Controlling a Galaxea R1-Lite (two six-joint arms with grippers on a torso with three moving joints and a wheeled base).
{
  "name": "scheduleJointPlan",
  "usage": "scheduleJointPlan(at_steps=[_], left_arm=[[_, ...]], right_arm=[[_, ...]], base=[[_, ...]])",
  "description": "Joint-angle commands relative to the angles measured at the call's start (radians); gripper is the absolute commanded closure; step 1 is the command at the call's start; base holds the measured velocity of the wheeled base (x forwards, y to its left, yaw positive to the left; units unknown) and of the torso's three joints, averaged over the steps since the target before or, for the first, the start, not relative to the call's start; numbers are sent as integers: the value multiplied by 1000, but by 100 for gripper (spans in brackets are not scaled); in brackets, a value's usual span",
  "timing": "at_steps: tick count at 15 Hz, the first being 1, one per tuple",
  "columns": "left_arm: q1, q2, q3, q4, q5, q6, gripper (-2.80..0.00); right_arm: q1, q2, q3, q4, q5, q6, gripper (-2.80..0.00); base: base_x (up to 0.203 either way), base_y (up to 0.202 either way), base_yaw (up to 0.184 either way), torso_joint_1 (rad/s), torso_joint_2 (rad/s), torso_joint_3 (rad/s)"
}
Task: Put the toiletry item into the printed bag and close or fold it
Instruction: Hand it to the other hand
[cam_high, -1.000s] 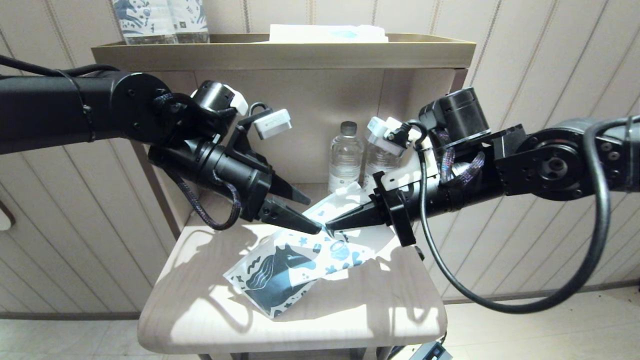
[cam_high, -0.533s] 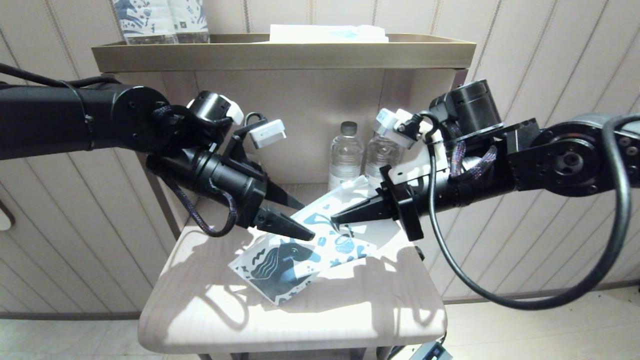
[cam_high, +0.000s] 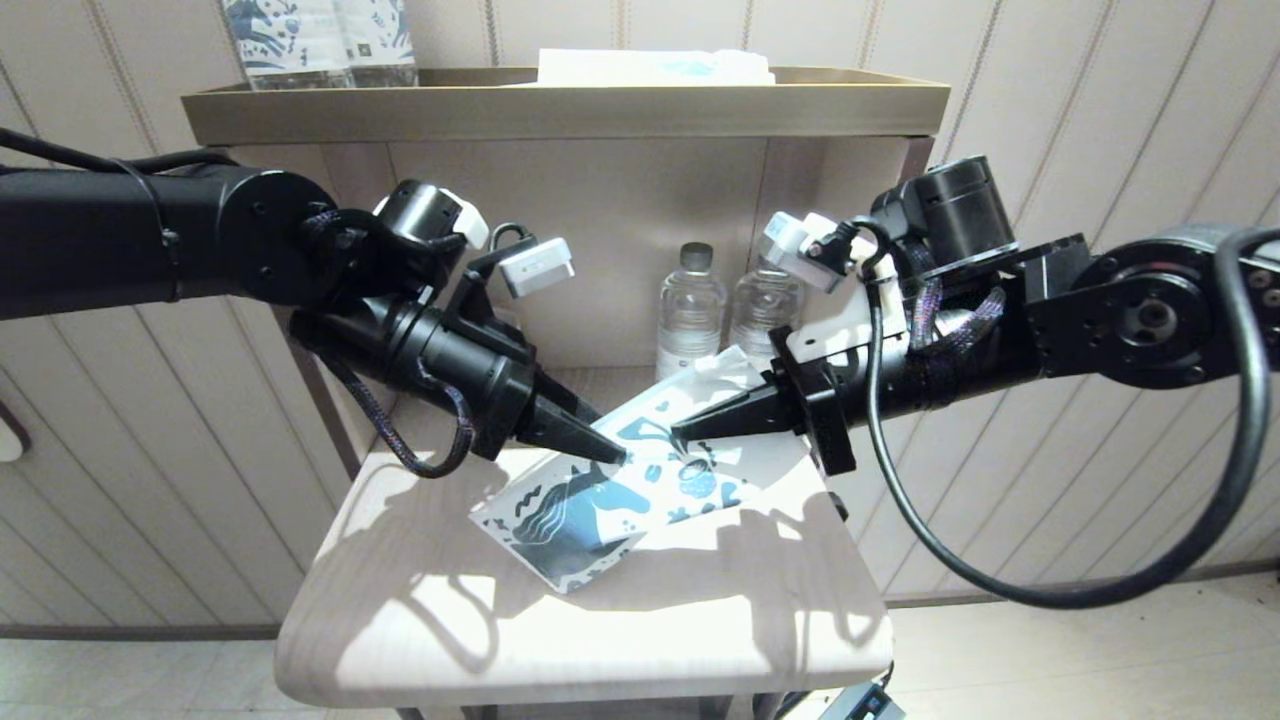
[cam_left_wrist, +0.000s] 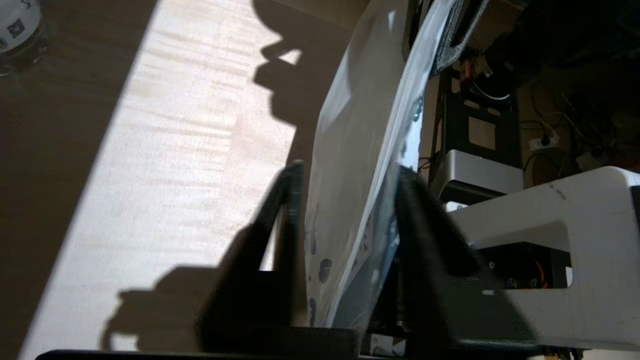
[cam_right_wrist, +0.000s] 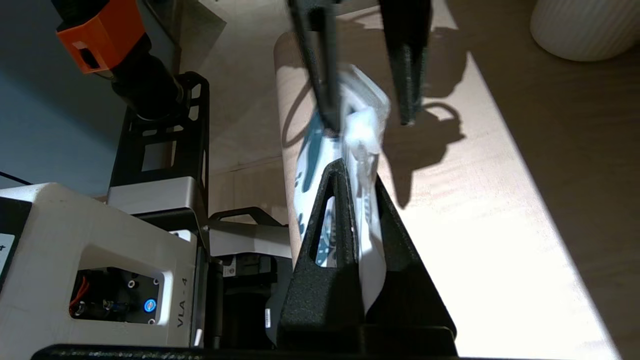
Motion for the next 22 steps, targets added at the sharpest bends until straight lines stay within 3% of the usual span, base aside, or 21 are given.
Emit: scheduleJointPlan(at_steps=[1, 11, 12, 22], left_arm=[[1, 3, -1, 4, -5, 3, 0], [-4, -9, -3, 6, -19, 3, 0], [-4, -10, -2, 6, -19, 2, 0], [-12, -25, 6, 8, -23, -4, 0]], right_arm=[[1, 0, 1, 1, 5, -3, 0], [5, -9, 14, 3, -9, 1, 0], [5, -8, 23, 0, -20, -2, -280], [24, 3, 54, -42, -34, 86, -280]], base=[[0, 0, 0, 0, 0, 0], [0, 0, 0, 0, 0, 0], [0, 0, 0, 0, 0, 0], [0, 0, 0, 0, 0, 0]])
